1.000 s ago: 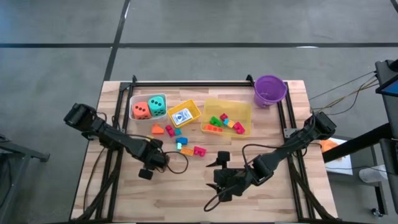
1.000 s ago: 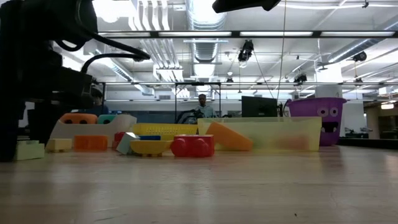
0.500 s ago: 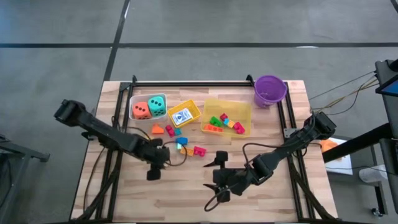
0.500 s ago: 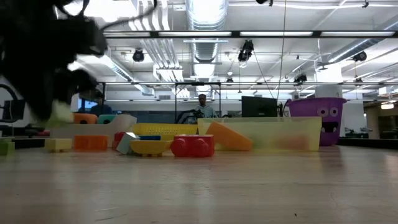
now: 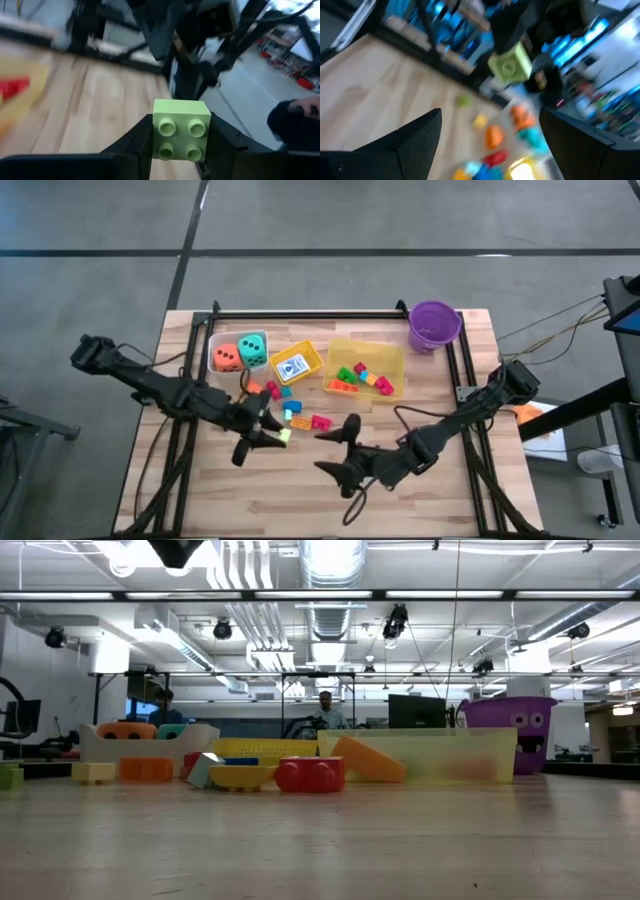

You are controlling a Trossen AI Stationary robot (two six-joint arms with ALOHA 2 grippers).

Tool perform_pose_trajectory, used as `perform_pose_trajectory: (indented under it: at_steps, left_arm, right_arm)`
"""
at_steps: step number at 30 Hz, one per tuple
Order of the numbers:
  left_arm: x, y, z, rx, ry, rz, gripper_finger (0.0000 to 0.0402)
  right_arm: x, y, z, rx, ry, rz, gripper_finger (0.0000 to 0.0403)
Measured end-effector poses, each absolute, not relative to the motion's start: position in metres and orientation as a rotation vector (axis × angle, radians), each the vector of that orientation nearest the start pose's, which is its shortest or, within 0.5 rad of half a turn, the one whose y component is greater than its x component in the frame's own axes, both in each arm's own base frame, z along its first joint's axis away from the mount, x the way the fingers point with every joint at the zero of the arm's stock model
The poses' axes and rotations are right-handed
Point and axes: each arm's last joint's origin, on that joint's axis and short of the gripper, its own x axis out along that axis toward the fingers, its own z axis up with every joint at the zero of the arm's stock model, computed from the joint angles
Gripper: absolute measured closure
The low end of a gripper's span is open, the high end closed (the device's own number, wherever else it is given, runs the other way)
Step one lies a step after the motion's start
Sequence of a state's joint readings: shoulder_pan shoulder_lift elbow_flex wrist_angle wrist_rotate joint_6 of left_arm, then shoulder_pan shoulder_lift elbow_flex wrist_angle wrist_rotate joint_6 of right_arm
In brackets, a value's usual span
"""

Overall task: Pick & Place Toys
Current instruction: Put the light green game piece into the yellow bin

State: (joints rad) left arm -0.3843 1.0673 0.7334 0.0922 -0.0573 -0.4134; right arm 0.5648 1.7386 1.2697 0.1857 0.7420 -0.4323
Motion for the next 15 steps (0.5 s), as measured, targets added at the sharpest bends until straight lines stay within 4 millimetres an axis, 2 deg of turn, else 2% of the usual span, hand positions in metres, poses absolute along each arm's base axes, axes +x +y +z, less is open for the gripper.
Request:
perform_pose_trajectory:
  at_steps: [7,15]
  left_arm:
    - [0.227,-0.082,0.297,-0.325,0.186,-0.248,0.0277]
    - [0.232,-0.074,0.302,-0.293,0.106,-0.225,0.0277]
  right_arm:
    - [0.349,0.196,0.301,-0.764,0.114,-0.209,0.0071]
    - [0.371,0.195,0.289,-0.918,0.118,-0.256,0.0071]
